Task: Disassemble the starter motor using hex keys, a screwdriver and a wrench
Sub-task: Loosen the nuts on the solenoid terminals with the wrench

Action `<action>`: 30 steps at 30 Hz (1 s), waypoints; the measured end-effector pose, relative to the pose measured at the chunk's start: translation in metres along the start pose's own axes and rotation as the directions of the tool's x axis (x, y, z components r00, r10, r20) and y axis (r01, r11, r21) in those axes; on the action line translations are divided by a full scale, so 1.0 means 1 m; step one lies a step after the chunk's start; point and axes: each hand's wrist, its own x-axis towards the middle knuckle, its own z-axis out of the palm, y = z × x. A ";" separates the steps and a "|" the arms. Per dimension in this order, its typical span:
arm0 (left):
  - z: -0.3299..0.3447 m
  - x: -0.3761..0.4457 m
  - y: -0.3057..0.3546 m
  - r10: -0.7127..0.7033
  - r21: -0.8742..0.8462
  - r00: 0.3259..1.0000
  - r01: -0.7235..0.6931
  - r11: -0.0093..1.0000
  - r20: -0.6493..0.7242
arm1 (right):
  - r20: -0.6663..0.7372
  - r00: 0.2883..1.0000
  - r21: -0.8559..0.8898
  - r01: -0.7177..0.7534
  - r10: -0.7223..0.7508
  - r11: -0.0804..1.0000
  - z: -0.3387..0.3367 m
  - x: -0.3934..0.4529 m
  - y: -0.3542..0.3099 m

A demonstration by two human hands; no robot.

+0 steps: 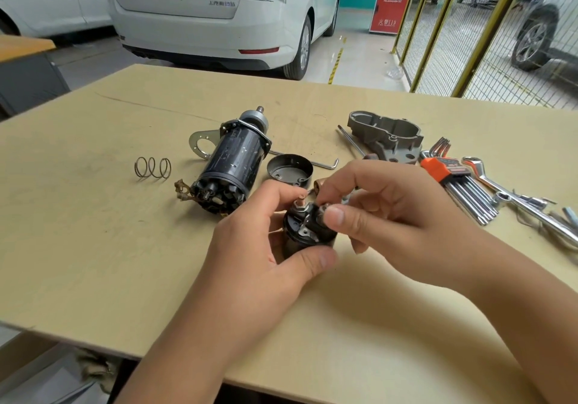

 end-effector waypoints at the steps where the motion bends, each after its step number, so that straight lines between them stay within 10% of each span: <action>1: 0.000 0.000 0.000 0.002 0.000 1.000 -0.002 1.000 0.000 | 0.001 1.000 0.014 0.003 -0.003 1.000 -0.001 0.000 -0.001; 17: -0.004 -0.002 0.004 0.054 -0.107 0.989 -0.069 0.992 -0.141 | -0.011 1.000 -0.175 -0.007 0.005 0.985 -0.005 0.001 0.004; 30: 0.000 0.004 0.012 0.208 0.153 0.960 -0.181 0.972 -0.187 | -0.122 0.987 0.109 -0.094 0.107 0.990 -0.001 0.005 0.006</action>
